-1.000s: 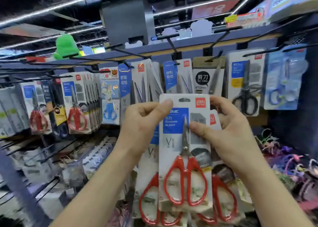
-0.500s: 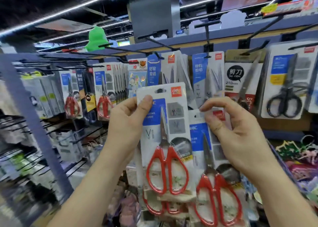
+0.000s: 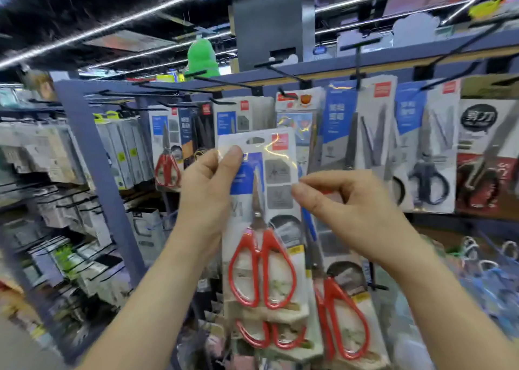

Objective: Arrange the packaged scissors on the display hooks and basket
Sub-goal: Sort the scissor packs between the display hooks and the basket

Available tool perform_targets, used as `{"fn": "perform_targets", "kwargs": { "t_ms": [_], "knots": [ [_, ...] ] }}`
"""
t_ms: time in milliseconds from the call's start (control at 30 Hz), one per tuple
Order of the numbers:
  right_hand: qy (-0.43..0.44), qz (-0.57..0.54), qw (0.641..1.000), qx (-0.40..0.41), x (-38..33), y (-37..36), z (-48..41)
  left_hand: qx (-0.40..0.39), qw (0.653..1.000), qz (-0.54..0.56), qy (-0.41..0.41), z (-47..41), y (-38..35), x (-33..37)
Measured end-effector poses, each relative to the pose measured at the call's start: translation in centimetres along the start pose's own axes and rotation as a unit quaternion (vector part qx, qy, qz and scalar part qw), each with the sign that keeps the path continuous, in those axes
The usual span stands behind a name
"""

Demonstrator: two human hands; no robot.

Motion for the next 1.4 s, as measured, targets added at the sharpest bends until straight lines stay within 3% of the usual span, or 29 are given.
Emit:
{"fn": "perform_targets", "kwargs": {
  "t_ms": [67,200,300,433,733,1067,1233,1400],
  "knots": [
    [-0.007,-0.064,0.998,-0.024,0.4,-2.8,-1.3,-0.010,0.999,0.032,0.018,-1.0,0.7,-0.4],
    [-0.037,-0.119,0.991,0.049,1.6,-4.9,-3.8,-0.022,0.999,0.024,-0.028,-4.0,2.2,0.1],
    [-0.041,-0.109,0.987,0.109,0.9,-5.3,-5.5,-0.029,0.997,-0.008,-0.072,-7.2,3.1,1.1],
    [-0.028,-0.052,0.986,0.154,-0.1,-5.6,-8.2,-0.038,0.999,0.000,-0.036,-11.2,3.9,1.9],
    [-0.050,0.006,0.985,0.167,1.4,-6.8,-11.1,-0.057,0.998,-0.006,-0.037,-15.7,4.2,1.7],
    [-0.055,0.017,0.984,0.170,1.9,-7.1,-12.1,-0.160,0.981,0.078,0.081,-17.3,3.6,0.3],
    [-0.067,0.015,0.982,0.176,2.3,-7.3,-11.8,-0.171,0.977,0.069,0.106,-17.2,3.6,-0.6],
    [-0.082,0.042,0.976,0.199,3.5,-7.2,-12.4,-0.140,0.990,0.001,0.023,-17.2,4.6,-1.2]
  ]
}}
Point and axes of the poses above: each hand's wrist, its own z-axis away from the middle knuckle, its own y-axis out of the back of the hand, x = y × z, the point moved 7 cm from there along -z, towards the middle knuckle, and after that the axes turned 4 degrees about y, right-handed, at the moved point
